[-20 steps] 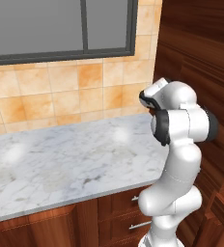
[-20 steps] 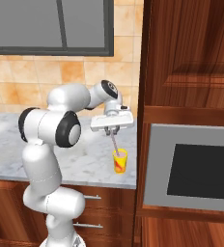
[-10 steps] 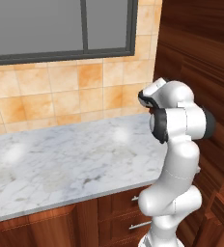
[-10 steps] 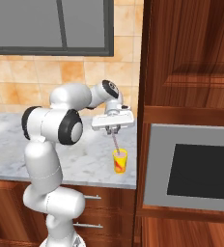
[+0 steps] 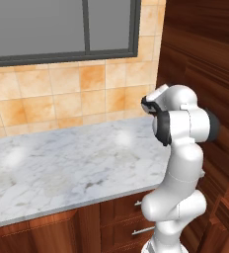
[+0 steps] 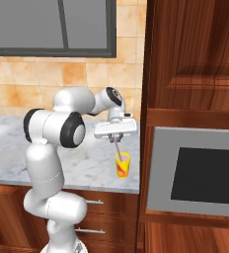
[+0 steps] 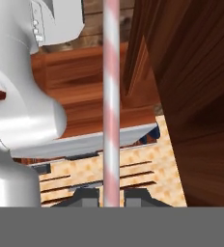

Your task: Pick up the straw from the right drawer and put it inside the smoothie cup.

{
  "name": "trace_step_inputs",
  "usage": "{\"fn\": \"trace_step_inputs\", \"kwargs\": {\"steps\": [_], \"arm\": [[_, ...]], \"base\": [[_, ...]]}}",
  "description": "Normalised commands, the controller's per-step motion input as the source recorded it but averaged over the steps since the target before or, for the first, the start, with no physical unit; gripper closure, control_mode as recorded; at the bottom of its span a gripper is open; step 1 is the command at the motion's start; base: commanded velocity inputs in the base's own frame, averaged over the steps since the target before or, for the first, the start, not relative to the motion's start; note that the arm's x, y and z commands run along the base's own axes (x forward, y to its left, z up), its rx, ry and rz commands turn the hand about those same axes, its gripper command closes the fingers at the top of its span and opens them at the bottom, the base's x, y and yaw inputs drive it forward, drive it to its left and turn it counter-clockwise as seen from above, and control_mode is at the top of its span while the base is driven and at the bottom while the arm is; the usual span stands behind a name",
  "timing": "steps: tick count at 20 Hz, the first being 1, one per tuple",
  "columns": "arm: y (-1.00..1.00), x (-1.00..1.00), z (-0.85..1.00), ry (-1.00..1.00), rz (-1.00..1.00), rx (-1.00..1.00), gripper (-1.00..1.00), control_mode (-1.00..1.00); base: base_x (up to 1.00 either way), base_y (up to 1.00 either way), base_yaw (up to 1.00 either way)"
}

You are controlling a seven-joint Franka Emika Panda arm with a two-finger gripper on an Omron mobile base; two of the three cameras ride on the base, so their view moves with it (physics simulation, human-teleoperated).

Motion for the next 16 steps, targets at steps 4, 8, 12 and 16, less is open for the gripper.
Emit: {"fn": "trace_step_inputs", "kwargs": {"steps": [4,8,12,16], "arm": [[-0.02,0.00,-0.08,0.00,0.00,0.00,1.00,-1.00],[0.00,0.00,-0.01,0.00,0.00,0.00,-1.00,-1.00],[0.00,0.00,0.00,0.00,0.00,0.00,-1.00,-1.00],[0.00,0.00,0.09,0.00,0.00,0.00,-1.00,-1.00]], "base": [[0.00,0.00,0.00],[0.00,0.00,0.00],[0.00,0.00,0.00],[0.00,0.00,0.00]]}}
